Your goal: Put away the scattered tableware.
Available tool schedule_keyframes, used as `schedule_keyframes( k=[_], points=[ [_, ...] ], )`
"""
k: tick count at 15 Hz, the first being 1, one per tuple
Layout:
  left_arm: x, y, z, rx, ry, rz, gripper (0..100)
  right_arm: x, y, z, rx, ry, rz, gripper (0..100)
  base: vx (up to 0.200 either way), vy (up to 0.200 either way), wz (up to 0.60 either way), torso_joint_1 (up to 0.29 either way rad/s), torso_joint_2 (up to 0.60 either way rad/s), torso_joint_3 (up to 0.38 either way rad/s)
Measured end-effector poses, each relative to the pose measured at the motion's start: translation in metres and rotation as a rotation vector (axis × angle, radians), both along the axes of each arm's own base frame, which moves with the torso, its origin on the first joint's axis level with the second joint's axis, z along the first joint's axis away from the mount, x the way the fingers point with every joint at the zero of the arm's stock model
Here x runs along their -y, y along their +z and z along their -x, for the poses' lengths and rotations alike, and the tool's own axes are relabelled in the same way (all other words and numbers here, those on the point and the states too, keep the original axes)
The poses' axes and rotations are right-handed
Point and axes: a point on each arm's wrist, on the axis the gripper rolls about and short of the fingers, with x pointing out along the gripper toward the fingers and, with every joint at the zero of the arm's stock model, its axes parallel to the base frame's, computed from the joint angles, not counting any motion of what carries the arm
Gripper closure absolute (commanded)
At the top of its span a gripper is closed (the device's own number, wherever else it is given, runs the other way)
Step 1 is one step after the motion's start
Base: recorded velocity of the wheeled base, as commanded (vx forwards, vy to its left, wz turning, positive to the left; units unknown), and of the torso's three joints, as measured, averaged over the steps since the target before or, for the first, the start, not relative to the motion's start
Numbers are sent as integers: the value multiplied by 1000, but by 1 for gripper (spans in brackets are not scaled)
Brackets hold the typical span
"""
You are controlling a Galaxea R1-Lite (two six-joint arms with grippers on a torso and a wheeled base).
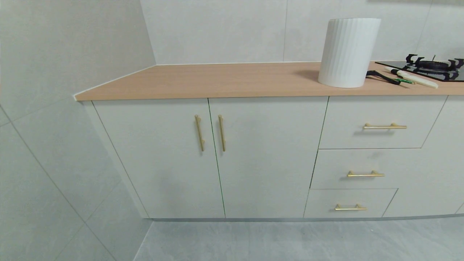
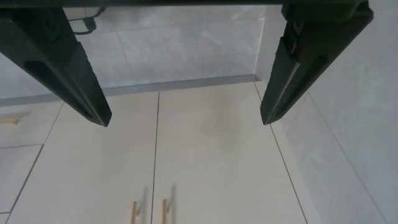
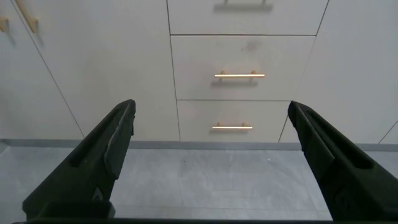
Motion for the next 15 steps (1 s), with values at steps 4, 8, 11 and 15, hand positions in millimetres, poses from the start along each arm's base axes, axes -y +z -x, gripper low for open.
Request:
schedule_keyframes(
  k=[4,8,11,15],
  points=[
    [0,0,0,-2,1,27,0,0,0,0,0,-1,0,0,0,0,0,0,0,0],
    [0,0,0,-2,1,27,0,0,0,0,-1,0,-5,0,0,0,0,0,0,0],
    [0,0,0,-2,1,27,0,0,0,0,-1,3,-7,0,0,0,0,0,0,0],
    [0,0,0,-3,1,29,0,0,0,0,-1,3,-8,0,0,-200,0,5,2,0]
  ],
)
